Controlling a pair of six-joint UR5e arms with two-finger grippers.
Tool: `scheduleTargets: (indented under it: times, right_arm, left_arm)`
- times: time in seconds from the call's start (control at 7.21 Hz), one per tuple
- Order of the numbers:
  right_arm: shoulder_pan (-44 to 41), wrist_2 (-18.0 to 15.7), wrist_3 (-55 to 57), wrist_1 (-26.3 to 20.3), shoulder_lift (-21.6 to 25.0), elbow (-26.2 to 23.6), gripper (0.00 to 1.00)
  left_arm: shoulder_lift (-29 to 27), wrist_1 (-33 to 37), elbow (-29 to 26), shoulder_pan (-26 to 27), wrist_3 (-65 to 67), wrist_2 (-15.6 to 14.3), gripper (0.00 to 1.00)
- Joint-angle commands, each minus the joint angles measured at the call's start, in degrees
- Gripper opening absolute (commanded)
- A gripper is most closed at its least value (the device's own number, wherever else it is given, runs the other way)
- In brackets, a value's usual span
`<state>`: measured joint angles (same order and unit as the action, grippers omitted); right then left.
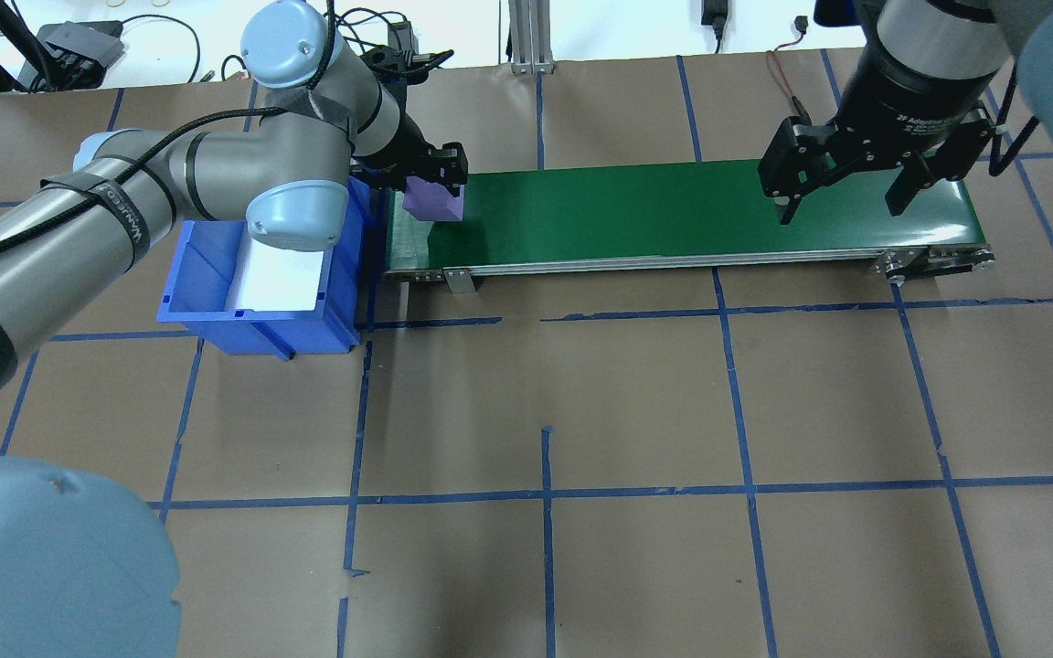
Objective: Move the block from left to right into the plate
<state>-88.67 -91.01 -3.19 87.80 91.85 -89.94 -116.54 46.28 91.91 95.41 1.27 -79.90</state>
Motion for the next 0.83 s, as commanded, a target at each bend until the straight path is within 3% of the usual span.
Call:
scheduleTargets:
  times: [0.0,0.28,0.55,0.69]
  right_arm:
    - [-0.01,-0.04,0.03,0.0,0.0,0.03,1.0]
    - [-0.01,-0.04,0.03,0.0,0.0,0.03,1.0]
    - [-0.01,-0.04,0.03,0.0,0.0,0.03,1.0]
    - [0.07,0.05,0.03,0.0,0.0,0.03,1.0]
  left_arm:
    - [1.92,0.12,-0.76,-0.14,-0.39,-2.26,1.0]
    - [5.61,5.62,-2.42,-2.58,-1.08,-3.51,1.0]
    - [7.29,16.96,-4.71,-12.39,-3.54,-3.16,1.0]
    - [6.69,16.65,-4.81,-14.88,-7.64,-3.42,1.0]
